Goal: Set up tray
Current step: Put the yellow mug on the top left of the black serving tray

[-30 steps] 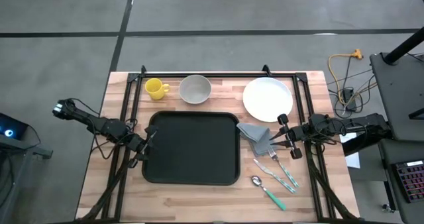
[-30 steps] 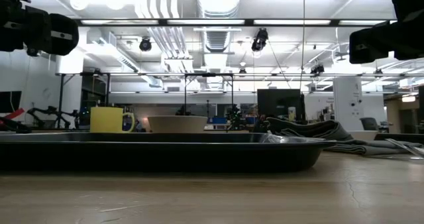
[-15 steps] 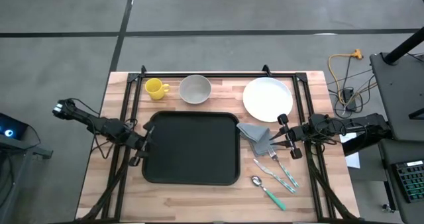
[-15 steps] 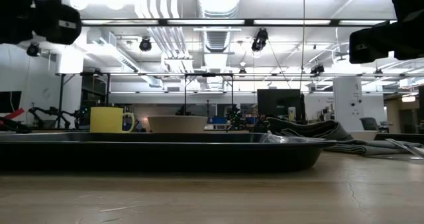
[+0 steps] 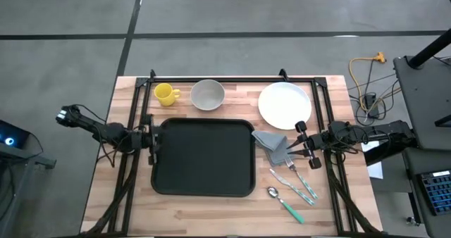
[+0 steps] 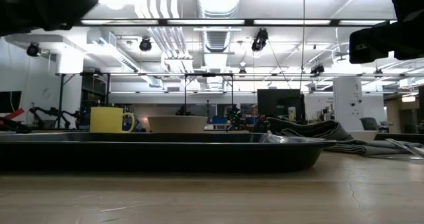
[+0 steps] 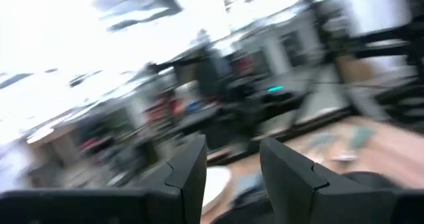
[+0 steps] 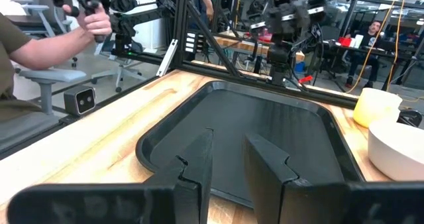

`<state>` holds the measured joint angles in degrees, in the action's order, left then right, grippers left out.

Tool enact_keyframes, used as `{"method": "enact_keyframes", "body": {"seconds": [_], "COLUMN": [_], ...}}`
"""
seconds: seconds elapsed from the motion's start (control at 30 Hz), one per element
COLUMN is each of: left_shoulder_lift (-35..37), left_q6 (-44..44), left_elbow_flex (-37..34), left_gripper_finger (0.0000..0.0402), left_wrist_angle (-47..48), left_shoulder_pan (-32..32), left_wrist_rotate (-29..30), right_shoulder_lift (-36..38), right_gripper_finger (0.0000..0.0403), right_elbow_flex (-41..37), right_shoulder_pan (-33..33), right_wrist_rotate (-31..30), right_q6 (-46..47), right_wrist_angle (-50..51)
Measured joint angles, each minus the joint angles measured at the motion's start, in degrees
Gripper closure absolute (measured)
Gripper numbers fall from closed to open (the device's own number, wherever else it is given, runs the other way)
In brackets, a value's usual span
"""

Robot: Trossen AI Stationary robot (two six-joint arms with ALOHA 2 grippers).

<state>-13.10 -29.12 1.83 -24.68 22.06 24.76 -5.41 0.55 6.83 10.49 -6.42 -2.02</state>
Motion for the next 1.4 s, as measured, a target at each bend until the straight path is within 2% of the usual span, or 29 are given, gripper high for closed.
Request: {"method": "enact_keyframes", "body": {"seconds": [0.1, 0.3, 0.47, 0.73, 0.83, 0.93, 1.2, 1.27, 1.4], "left_shoulder_lift": [0.0, 0.0, -0.11, -2.12, -4.87, -7.73, -17.36, -20.57, -27.2], "left_q6": [0.66, 3.13, 4.52, 9.67, 16.46, 22.65, 41.87, 45.68, 49.17], "left_elbow_flex": [0.0, 0.0, 0.39, 3.87, 6.63, 11.27, 32.2, 37.27, 45.65], "left_gripper_finger": [0.0279, 0.0279, 0.0279, 0.0279, 0.0279, 0.0279, 0.0279, 0.0279, 0.0279], "left_wrist_angle": [-0.11, -1.29, -1.38, 2.08, 9.27, 20.33, 53.32, 61.29, 71.11], "left_shoulder_pan": [-0.02, -0.02, -1.25, -9.55, -13.48, -18.03, -29.11, -30.64, -33.14], "left_wrist_rotate": [6.62, 15.0, 24.81, 25.02, 24.95, 24.8, 24.37, 21.46, 14.96], "right_shoulder_lift": [0.0, -0.02, -0.02, -0.07, -0.07, -0.07, -0.07, -0.07, -0.07], "right_gripper_finger": [0.0335, 0.0335, 0.0335, 0.0335, 0.0335, 0.0335, 0.0335, 0.0335, 0.0335], "right_elbow_flex": [0.01, -0.01, 0.0, -0.01, -0.01, -0.01, -0.01, 0.0, 0.01], "right_shoulder_pan": [0.0, 0.0, 0.01, 0.0, 0.0, 0.0, 0.02, 0.01, 0.0], "right_wrist_rotate": [-0.01, -0.01, 0.01, -0.01, 0.0, 0.0, 0.01, 0.01, -0.01], "right_q6": [0.0, 0.0, 0.0, 0.0, 0.0, 0.0, 0.0, 0.0, 0.0], "right_wrist_angle": [0.0, 0.0, 0.0, 0.0, 0.0, 0.0, -0.02, 0.0, -0.02]}}
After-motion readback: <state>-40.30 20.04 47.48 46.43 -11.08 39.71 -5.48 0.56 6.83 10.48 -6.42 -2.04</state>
